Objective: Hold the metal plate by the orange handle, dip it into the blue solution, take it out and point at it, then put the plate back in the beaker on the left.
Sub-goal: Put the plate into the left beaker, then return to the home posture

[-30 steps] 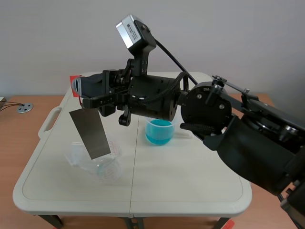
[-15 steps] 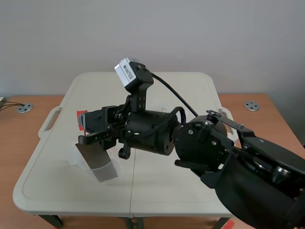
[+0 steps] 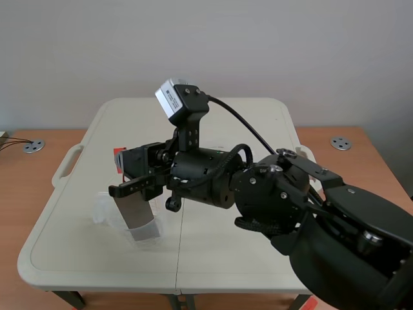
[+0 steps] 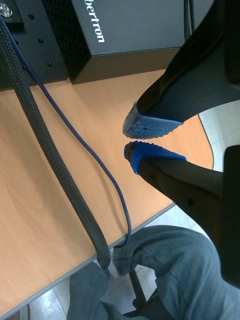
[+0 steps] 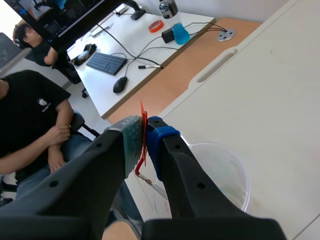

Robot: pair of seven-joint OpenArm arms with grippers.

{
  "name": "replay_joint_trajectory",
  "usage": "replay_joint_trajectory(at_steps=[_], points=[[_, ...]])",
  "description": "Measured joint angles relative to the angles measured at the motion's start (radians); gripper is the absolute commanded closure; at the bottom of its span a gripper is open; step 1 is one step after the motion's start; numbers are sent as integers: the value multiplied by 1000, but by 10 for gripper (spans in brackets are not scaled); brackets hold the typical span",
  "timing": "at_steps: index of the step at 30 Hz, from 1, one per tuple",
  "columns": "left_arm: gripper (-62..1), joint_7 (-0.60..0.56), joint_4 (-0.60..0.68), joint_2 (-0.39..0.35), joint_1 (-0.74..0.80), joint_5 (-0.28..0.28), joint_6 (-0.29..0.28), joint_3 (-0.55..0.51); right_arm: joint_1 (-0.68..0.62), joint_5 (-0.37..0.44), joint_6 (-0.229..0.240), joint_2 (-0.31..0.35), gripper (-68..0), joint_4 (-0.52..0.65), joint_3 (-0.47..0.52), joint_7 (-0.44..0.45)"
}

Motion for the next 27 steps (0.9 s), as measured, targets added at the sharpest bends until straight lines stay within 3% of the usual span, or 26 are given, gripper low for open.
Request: replay_joint_trajectory(at_steps=[11, 14, 15, 18, 19, 27], points=[[-83, 27, 0, 0, 0, 0, 0, 0, 2, -144, 0, 0, -301, 0, 14, 33], [-193, 45, 0, 0, 0, 27, 0, 0, 2, -179, 2, 0, -330, 0, 21, 52], [-267, 47, 0, 0, 0, 48, 0, 0, 2, -185, 3, 0, -343, 0, 27, 55], [-566, 49, 0, 0, 0, 130, 0, 0, 2, -204, 3, 0, -400, 0, 53, 80], [-623, 49, 0, 0, 0, 147, 0, 0, 3, -210, 3, 0, -421, 0, 63, 92], [-623, 52, 0, 0, -3, 157, 27, 0, 50, -229, 3, 0, -517, 0, 95, 117]])
